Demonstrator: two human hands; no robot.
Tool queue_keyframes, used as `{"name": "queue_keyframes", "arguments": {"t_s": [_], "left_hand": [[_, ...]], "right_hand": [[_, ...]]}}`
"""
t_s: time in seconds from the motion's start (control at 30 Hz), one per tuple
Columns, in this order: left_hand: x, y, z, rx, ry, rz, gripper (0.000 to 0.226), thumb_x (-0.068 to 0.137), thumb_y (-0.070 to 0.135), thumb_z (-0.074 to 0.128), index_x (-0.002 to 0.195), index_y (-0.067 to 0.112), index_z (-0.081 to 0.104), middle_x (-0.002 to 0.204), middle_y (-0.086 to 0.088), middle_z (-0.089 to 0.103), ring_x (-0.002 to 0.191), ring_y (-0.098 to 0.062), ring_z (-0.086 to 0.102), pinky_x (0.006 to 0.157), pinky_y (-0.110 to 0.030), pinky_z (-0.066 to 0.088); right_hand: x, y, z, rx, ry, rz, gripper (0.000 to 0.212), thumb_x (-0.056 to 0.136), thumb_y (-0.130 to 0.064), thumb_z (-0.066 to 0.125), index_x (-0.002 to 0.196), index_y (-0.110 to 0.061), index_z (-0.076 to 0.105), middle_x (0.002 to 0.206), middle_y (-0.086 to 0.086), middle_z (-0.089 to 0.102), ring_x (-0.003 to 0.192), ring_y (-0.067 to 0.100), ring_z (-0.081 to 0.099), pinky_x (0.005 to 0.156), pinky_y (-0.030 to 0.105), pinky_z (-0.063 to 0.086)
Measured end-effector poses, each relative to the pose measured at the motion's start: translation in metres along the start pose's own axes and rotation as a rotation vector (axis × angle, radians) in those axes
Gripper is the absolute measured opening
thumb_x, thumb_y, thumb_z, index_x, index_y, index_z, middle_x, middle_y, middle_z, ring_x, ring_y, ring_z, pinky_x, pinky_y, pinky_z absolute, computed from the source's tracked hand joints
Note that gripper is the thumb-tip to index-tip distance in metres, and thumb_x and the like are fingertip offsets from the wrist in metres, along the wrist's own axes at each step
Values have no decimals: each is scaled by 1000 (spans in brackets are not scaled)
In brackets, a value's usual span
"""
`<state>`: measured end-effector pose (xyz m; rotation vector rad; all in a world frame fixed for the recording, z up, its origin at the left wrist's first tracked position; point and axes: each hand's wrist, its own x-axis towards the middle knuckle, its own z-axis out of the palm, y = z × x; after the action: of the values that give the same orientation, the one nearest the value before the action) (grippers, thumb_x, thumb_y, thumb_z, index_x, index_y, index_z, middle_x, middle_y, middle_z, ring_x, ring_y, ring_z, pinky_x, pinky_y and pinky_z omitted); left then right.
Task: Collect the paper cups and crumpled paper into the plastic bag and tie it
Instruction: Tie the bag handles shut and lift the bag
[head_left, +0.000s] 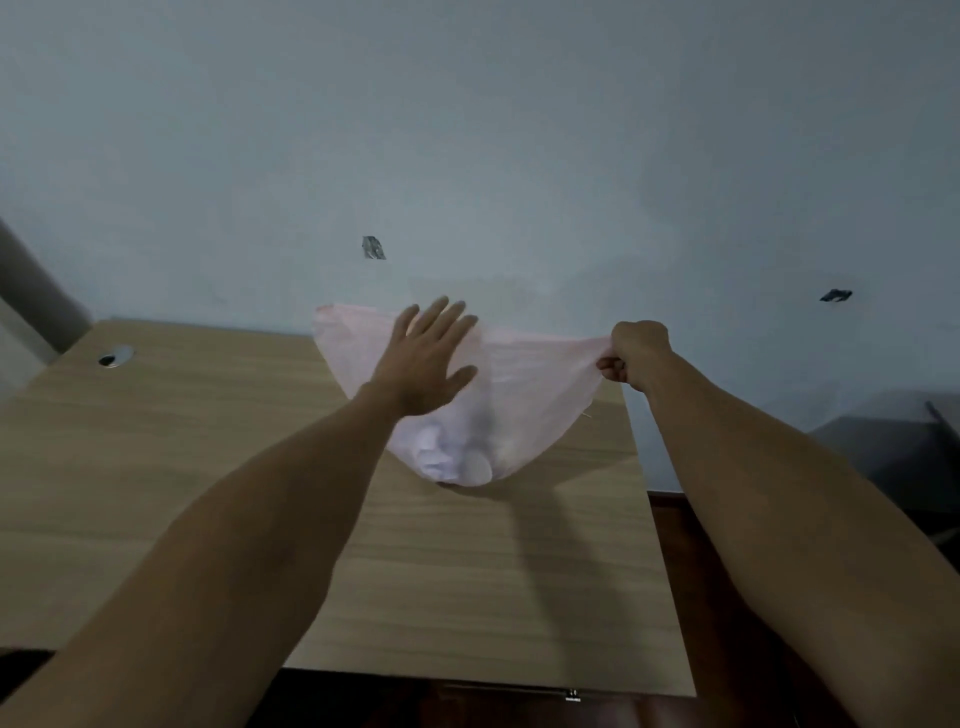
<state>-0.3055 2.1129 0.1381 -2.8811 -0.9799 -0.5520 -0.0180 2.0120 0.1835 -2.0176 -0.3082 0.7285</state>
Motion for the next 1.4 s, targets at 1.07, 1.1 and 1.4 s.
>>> {"name": "queue_keyframes", "arguments": {"t_s": [1.07,1.1,1.4], "left_hand": [[5,4,23,-10,-151,-248,30,101,25,35,95,15,62,105,-7,53,102,-26,55,110,-49,23],[9,3,22,-45,-184,-290,33,102,27,34,95,15,63,107,-8,53,104,-25,55,111,-49,22],[1,15,22,-74,29,-106,33,91,37,46,112,16,58,111,-3,57,103,-23,54,107,-47,28]], "right_hand": [[-47,12,96,-1024,-374,-1177,33,94,-33,48,121,-18,58,128,4,57,120,25,51,110,47,26],[-48,15,94,-1074,-344,-1275,38,93,-32,49,127,-17,56,130,4,56,121,25,50,111,47,24],[-44,21,88,-1307,-290,-1125,38,105,-32,30,90,-14,60,105,7,61,110,30,53,101,48,26]]}}
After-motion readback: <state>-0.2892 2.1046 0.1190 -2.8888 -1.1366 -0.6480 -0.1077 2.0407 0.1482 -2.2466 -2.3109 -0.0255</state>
